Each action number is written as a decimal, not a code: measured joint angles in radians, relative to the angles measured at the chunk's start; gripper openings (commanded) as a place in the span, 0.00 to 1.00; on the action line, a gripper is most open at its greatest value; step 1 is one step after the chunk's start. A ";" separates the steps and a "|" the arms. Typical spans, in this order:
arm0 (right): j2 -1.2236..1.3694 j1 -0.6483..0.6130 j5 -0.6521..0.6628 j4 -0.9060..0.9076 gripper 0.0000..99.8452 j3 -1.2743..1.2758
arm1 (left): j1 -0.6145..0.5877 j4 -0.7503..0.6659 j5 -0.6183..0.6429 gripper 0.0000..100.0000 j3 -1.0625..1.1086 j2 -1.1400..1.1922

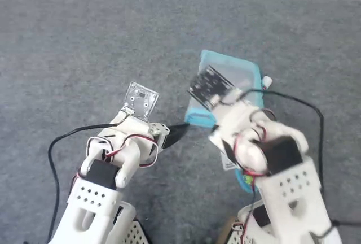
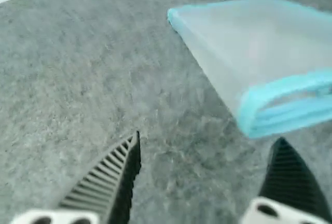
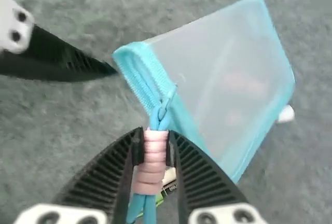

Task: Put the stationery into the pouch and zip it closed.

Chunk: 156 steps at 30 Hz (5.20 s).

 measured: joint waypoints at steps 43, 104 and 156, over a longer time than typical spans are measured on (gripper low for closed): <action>0.066 -0.221 -0.029 0.222 0.01 -0.152 | -0.048 -0.146 0.002 0.38 0.021 0.052; 0.891 -0.269 -0.592 -0.344 0.17 0.072 | -0.594 -0.087 0.138 0.38 -0.074 0.052; 0.123 -0.052 -0.130 0.044 0.01 -0.038 | -0.101 0.222 0.023 0.43 -0.046 -0.364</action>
